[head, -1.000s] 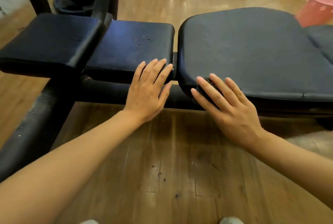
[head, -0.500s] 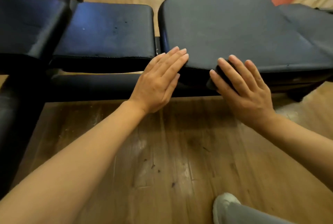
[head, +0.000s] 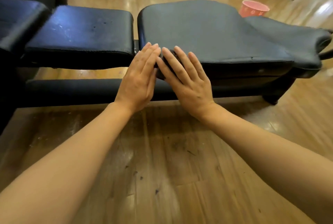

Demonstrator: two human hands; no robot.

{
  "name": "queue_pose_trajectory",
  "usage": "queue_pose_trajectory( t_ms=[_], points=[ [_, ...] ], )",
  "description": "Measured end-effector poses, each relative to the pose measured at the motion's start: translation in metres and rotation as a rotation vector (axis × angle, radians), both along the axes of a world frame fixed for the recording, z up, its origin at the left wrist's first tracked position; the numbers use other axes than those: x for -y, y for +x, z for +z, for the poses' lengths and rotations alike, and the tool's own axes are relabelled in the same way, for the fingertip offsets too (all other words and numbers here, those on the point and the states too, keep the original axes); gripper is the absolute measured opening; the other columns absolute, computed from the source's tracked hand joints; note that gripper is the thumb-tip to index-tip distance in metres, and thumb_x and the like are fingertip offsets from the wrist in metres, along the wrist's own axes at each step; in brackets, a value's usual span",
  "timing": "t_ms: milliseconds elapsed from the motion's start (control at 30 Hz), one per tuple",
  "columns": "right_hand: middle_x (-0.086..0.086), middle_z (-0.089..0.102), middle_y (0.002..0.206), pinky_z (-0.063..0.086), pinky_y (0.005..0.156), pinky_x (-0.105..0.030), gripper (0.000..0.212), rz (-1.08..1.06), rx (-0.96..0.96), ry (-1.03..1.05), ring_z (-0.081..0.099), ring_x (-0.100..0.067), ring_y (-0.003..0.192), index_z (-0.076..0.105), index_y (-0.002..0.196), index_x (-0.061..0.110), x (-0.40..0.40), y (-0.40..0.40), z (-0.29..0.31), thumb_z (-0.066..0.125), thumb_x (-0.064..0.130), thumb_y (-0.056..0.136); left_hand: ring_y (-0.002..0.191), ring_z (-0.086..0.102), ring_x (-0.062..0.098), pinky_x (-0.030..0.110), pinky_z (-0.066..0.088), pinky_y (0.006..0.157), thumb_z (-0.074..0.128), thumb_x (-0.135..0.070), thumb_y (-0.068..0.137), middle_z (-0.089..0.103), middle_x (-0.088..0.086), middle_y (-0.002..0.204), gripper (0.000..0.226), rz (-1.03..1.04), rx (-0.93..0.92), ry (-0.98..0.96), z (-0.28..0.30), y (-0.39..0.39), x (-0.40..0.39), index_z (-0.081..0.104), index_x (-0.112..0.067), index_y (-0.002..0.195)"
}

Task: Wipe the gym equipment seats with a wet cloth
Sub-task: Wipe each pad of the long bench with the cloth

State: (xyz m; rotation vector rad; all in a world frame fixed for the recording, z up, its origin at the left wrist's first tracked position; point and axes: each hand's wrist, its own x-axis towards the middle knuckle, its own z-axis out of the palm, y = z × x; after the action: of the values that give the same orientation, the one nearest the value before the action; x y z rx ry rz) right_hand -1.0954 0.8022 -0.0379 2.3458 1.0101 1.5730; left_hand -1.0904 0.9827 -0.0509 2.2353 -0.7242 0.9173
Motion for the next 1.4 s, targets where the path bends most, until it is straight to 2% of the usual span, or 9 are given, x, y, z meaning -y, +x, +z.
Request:
queue_pose_trajectory(
  t_ms=[233, 367, 533, 633, 733, 900, 1133, 1267, 1400],
  points=[
    [-0.016, 0.030, 0.150, 0.017, 0.123, -0.044, 0.052, -0.082, 0.013, 0.104, 0.035, -0.035, 0.139, 0.036, 0.147, 0.009, 0.111, -0.005, 0.006, 0.060, 0.014, 0.101, 0.148, 0.023, 0.034, 0.045, 0.025, 0.121, 0.044, -0.035, 0.101, 0.036, 0.018, 0.154, 0.055, 0.139, -0.037, 0.017, 0.009, -0.015, 0.026, 0.038, -0.010, 0.149],
    [-0.015, 0.023, 0.152, 0.006, 0.124, -0.044, 0.047, -0.119, -0.091, 0.256, 0.026, -0.037, 0.142, 0.031, 0.148, 0.011, 0.082, -0.010, 0.000, 0.049, 0.019, 0.105, 0.149, 0.019, 0.037, 0.051, 0.022, 0.121, 0.048, -0.037, 0.100, 0.031, 0.017, 0.157, 0.055, 0.182, -0.002, 0.082, 0.004, -0.020, 0.031, 0.032, -0.018, 0.150],
    [-0.017, 0.055, 0.143, 0.029, 0.117, -0.048, 0.035, 0.038, -0.028, 0.258, 0.048, -0.036, 0.134, 0.062, 0.136, 0.014, 0.038, 0.001, 0.014, 0.056, 0.024, 0.103, 0.147, 0.023, 0.034, 0.052, 0.015, 0.122, 0.050, -0.039, 0.100, 0.032, 0.018, 0.157, 0.060, 0.208, 0.065, 0.175, 0.007, -0.017, 0.035, 0.031, -0.012, 0.150],
    [-0.015, 0.058, 0.140, 0.036, 0.114, -0.046, 0.033, 0.092, 0.033, 0.162, 0.053, -0.034, 0.131, 0.064, 0.133, 0.015, 0.049, 0.003, 0.015, 0.061, 0.022, 0.101, 0.145, 0.026, 0.037, 0.056, 0.020, 0.119, 0.053, -0.041, 0.097, 0.034, 0.018, 0.155, 0.063, 0.220, 0.071, 0.210, 0.007, -0.020, 0.043, 0.031, -0.013, 0.149],
    [-0.013, 0.049, 0.148, 0.032, 0.117, -0.045, 0.045, 0.093, 0.098, 0.036, 0.048, -0.031, 0.135, 0.054, 0.142, 0.016, 0.096, 0.008, 0.013, 0.065, 0.015, 0.099, 0.142, 0.033, 0.035, 0.053, 0.023, 0.119, 0.055, -0.040, 0.097, 0.039, 0.019, 0.152, 0.062, 0.228, 0.123, 0.260, 0.012, -0.021, 0.049, 0.033, -0.013, 0.147],
    [-0.017, 0.030, 0.148, 0.014, 0.124, -0.042, 0.053, 0.000, 0.021, 0.148, 0.027, -0.031, 0.145, 0.032, 0.149, 0.016, 0.184, 0.019, 0.006, 0.057, 0.016, 0.103, 0.138, 0.039, 0.031, 0.049, 0.022, 0.119, 0.055, -0.039, 0.098, 0.045, 0.016, 0.149, 0.058, 0.234, 0.195, 0.309, 0.019, -0.013, 0.070, 0.035, -0.015, 0.146],
    [-0.009, 0.007, 0.160, 0.001, 0.124, -0.046, 0.064, -0.014, -0.085, 0.405, -0.005, -0.023, 0.154, 0.006, 0.159, 0.028, 0.124, 0.007, -0.013, 0.041, 0.026, 0.106, 0.137, 0.038, 0.030, 0.048, 0.020, 0.118, 0.050, -0.037, 0.100, 0.046, 0.014, 0.148, 0.054, 0.262, 0.206, 0.308, 0.017, -0.015, 0.073, 0.037, -0.014, 0.147],
    [-0.008, 0.026, 0.151, 0.002, 0.123, -0.043, 0.047, 0.015, -0.043, 0.345, 0.011, -0.027, 0.152, 0.033, 0.147, 0.018, 0.073, 0.006, -0.020, 0.049, 0.017, 0.104, 0.138, 0.038, 0.030, 0.048, 0.023, 0.118, 0.050, -0.032, 0.100, 0.045, 0.013, 0.149, 0.052, 0.243, 0.207, 0.318, 0.019, -0.016, 0.068, 0.038, -0.013, 0.147],
    [-0.007, 0.029, 0.152, 0.008, 0.124, -0.040, 0.054, 0.036, 0.008, 0.235, 0.009, -0.024, 0.154, 0.035, 0.148, 0.018, 0.085, 0.008, -0.020, 0.059, 0.012, 0.100, 0.138, 0.040, 0.030, 0.048, 0.024, 0.117, 0.050, -0.031, 0.100, 0.047, 0.013, 0.148, 0.052, 0.265, 0.204, 0.329, 0.018, -0.019, 0.068, 0.037, -0.014, 0.147]
  ],
)
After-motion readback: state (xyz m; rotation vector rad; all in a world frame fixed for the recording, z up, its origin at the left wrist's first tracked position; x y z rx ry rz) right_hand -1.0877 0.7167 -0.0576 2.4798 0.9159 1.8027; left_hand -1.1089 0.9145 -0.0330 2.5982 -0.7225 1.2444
